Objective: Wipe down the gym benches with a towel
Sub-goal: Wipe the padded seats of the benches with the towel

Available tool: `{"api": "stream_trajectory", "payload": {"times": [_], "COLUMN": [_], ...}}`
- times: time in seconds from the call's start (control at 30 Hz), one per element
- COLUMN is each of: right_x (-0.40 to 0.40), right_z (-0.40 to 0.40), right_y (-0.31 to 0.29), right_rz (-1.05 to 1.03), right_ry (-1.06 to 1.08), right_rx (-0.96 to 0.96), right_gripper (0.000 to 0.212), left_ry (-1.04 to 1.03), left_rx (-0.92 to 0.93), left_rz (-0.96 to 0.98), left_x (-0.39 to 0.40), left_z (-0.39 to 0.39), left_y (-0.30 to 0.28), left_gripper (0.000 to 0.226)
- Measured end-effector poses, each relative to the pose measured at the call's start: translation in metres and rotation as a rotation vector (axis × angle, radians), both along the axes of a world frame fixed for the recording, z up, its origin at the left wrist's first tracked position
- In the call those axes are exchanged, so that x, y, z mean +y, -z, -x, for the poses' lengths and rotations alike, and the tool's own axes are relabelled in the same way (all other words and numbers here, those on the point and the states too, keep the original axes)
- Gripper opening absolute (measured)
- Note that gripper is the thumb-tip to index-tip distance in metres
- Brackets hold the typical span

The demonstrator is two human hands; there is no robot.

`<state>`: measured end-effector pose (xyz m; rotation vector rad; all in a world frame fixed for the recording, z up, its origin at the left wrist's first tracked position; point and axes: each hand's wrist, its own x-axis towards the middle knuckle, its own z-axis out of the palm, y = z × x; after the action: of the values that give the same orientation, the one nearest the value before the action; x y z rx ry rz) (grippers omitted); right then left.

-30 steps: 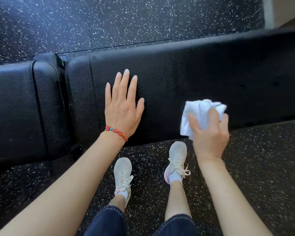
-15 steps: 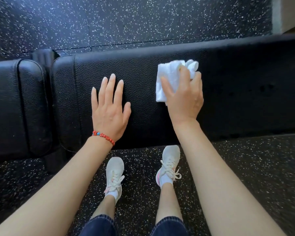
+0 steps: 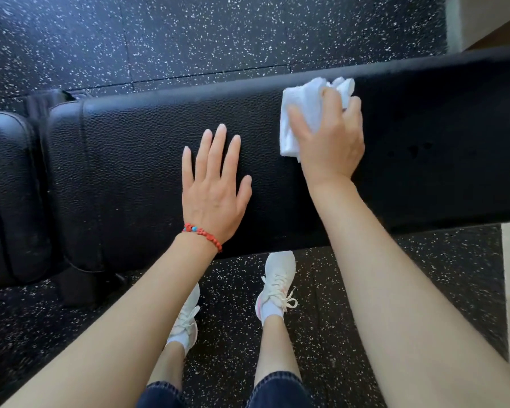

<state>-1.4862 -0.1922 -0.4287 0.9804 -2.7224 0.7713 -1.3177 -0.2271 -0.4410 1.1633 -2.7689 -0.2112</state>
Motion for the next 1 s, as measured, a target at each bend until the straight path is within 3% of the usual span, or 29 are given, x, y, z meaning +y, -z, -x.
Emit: {"api": "stream_trajectory", "payload": {"times": [0.3, 0.5, 0.7, 1.0], "right_x": [0.143, 0.091, 0.018, 0.113], "right_z": [-0.045, -0.007, 0.055, 0.014], "right_y": [0.002, 0.002, 0.001, 0.0], "right_rz": [-0.098, -0.061, -0.018, -0.082], "right_ry": [-0.109, -0.06, -0.043, -0.123], "right_rx": [0.094, -0.028, 0.033, -0.023], "right_gripper": [0.038, 0.038, 0.042, 0.039], "left_ry": [-0.054, 0.016, -0.019, -0.047], "left_rx": [-0.001, 0.022, 0.003, 0.009], "left_rz": [-0.02, 0.0, 0.005, -0.005], "left_x": [0.005, 0.017, 0.019, 0.022], "left_z": [0.007, 0.039, 0.053, 0.057], "left_y": [-0.006, -0.005, -0.001, -0.004], "left_gripper": [0.053, 0.053, 0.054, 0.052]}}
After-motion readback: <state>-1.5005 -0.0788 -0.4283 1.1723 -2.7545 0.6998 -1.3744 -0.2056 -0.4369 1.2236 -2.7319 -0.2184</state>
